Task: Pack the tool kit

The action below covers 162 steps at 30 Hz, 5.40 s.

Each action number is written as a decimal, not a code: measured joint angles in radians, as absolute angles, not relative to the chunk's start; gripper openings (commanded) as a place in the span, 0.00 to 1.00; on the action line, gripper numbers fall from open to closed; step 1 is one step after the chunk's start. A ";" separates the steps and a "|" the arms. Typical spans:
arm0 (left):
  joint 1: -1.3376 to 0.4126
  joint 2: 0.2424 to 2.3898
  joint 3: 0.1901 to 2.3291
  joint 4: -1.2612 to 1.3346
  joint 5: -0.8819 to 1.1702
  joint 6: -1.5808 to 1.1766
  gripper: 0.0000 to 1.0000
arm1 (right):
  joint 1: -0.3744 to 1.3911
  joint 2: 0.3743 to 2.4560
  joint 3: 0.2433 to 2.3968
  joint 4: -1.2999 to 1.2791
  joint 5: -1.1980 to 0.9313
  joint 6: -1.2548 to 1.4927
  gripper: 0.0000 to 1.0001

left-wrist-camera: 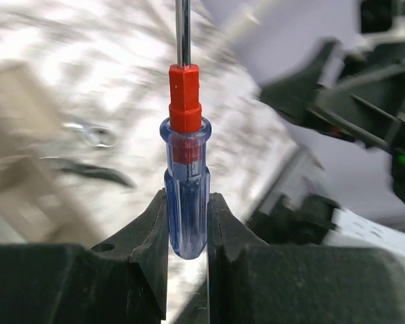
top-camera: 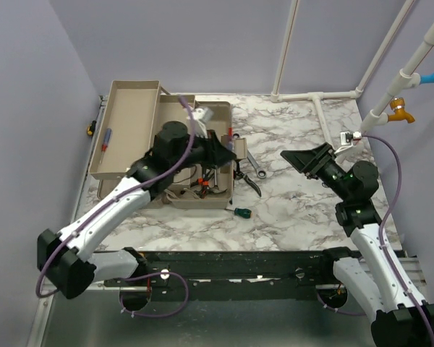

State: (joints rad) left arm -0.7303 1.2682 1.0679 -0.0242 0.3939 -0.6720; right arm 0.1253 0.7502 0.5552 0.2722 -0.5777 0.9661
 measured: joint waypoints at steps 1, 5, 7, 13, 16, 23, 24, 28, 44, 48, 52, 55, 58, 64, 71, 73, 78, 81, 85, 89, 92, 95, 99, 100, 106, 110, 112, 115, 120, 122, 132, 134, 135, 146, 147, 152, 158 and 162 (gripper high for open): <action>-0.693 1.227 1.083 -0.096 0.365 -0.630 0.00 | 0.125 0.738 0.556 0.250 -0.553 0.951 0.72; -0.585 1.082 1.175 -0.368 0.117 -0.454 0.00 | 0.125 0.733 0.556 0.173 -0.476 0.902 0.71; -0.567 1.032 1.209 -0.466 -0.039 -0.374 0.00 | 0.125 0.752 0.556 0.146 -0.459 0.888 0.71; -0.445 0.993 1.242 -0.659 -0.478 -0.188 0.00 | 0.125 0.822 0.557 0.076 -0.451 0.848 0.73; -0.414 1.046 1.242 -0.710 -0.571 -0.150 0.00 | 0.126 0.850 0.587 -0.010 -0.410 0.813 0.73; -0.332 1.187 1.246 -0.788 -0.645 -0.127 0.27 | 0.125 0.995 0.703 -0.204 -0.273 0.670 0.81; -0.321 1.198 1.250 -0.797 -0.644 -0.127 0.45 | 0.126 1.023 0.712 -0.221 -0.260 0.649 0.83; -0.300 1.210 1.276 -0.826 -0.625 -0.140 0.78 | 0.159 1.136 0.731 -0.271 -0.210 0.571 0.85; -0.310 0.915 1.314 -0.859 -0.377 -0.173 0.99 | 0.669 1.345 0.801 -0.281 -0.105 0.395 0.82; -0.310 0.815 1.290 -0.856 -0.311 -0.175 0.99 | 0.706 1.319 0.757 -0.264 -0.147 0.361 0.80; -0.310 0.751 1.284 -0.854 -0.211 -0.178 0.99 | 0.735 1.353 0.740 -0.253 -0.150 0.348 0.79; -0.310 0.743 1.282 -0.853 -0.144 -0.180 0.99 | 0.764 1.397 0.736 -0.236 -0.149 0.347 0.80; -0.310 0.742 1.266 -0.850 -0.086 -0.183 0.98 | 0.792 1.429 0.735 -0.226 -0.145 0.347 0.78; -0.310 0.739 1.229 -0.849 -0.049 -0.185 0.97 | 0.812 1.494 0.735 -0.207 -0.126 0.347 0.49; -0.310 0.739 1.213 -0.854 -0.033 -0.189 0.92 | 0.823 1.484 0.735 -0.226 -0.108 0.367 0.03; -0.310 0.730 1.188 -0.840 -0.002 -0.214 0.90 | 0.826 1.454 0.735 -0.260 -0.104 0.374 0.02; -0.311 0.701 1.039 -0.723 0.186 -0.342 0.90 | 0.825 1.306 0.745 -0.373 -0.098 0.393 0.02; -0.321 0.710 0.945 -0.640 0.316 -0.427 0.92 | 0.825 1.207 0.758 -0.416 -0.127 0.400 0.02; -0.339 0.715 0.866 -0.521 0.420 -0.530 0.93 | 0.825 1.115 0.767 -0.435 -0.191 0.415 0.01; -0.343 0.690 0.856 -0.427 0.463 -0.597 0.95 | 0.825 1.097 0.797 -0.435 -0.246 0.429 0.01; -0.343 0.666 0.856 -0.402 0.463 -0.614 0.96 | 0.825 1.097 0.823 -0.428 -0.258 0.445 0.01; -0.343 0.634 0.856 -0.394 0.453 -0.623 0.97 | 0.825 1.101 0.852 -0.393 -0.250 0.476 0.01; -0.343 0.595 0.856 -0.392 0.419 -0.626 0.99 | 0.825 1.119 0.877 -0.304 -0.220 0.551 0.01; -0.343 0.585 0.856 -0.393 0.410 -0.626 0.99 | 0.825 1.133 0.884 -0.279 -0.215 0.569 0.03; -0.343 0.536 0.862 -0.424 0.313 -0.609 0.99 | 0.825 1.295 0.968 -0.162 -0.189 0.656 0.82; -0.343 0.511 0.894 -0.483 0.230 -0.583 0.99 | 0.826 1.372 1.027 -0.156 -0.156 0.657 0.82; -0.343 0.499 0.917 -0.518 0.191 -0.564 0.99 | 0.826 1.365 1.028 -0.162 -0.109 0.656 0.81; -0.343 0.484 0.955 -0.571 0.137 -0.535 0.99 | 0.826 1.338 1.028 -0.189 0.014 0.654 0.81; -0.343 0.455 0.994 -0.624 0.070 -0.494 0.99 | 0.826 1.302 1.031 -0.310 0.266 0.657 0.81; -0.343 0.448 0.994 -0.638 0.060 -0.485 0.99 | 0.823 1.295 1.029 -0.363 0.346 0.652 0.81; -0.343 0.453 0.996 -0.693 0.035 -0.457 0.99 | 0.724 1.245 0.927 -0.479 0.451 0.619 0.74; -0.343 0.447 1.001 -0.703 0.017 -0.452 0.99 | 0.701 1.230 0.904 -0.474 0.430 0.602 0.74; -0.343 0.442 1.004 -0.708 0.007 -0.449 0.99 | 0.693 1.220 0.894 -0.466 0.404 0.594 0.74; -0.343 0.410 1.058 -0.770 -0.112 -0.395 0.99 | 0.750 1.409 0.998 -0.303 0.014 0.542 0.73; -0.343 0.409 1.060 -0.775 -0.122 -0.390 0.99 | 0.760 1.442 1.021 -0.300 0.010 0.543 0.72; -0.343 0.400 1.074 -0.810 -0.173 -0.366 0.99 | 0.782 1.585 1.124 -0.307 0.075 0.587 0.58; -0.343 0.397 1.082 -0.843 -0.244 -0.339 0.99 | 0.781 1.627 1.133 -0.345 0.249 0.681 0.16; -0.343 0.411 1.088 -0.874 -0.311 -0.326 0.99 | 0.770 1.595 1.102 -0.329 0.301 0.712 0.01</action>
State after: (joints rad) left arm -0.3428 0.4107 1.0882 -0.8738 -0.3115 -0.3264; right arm 0.7704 1.5948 1.1019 -0.3290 0.3008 0.7116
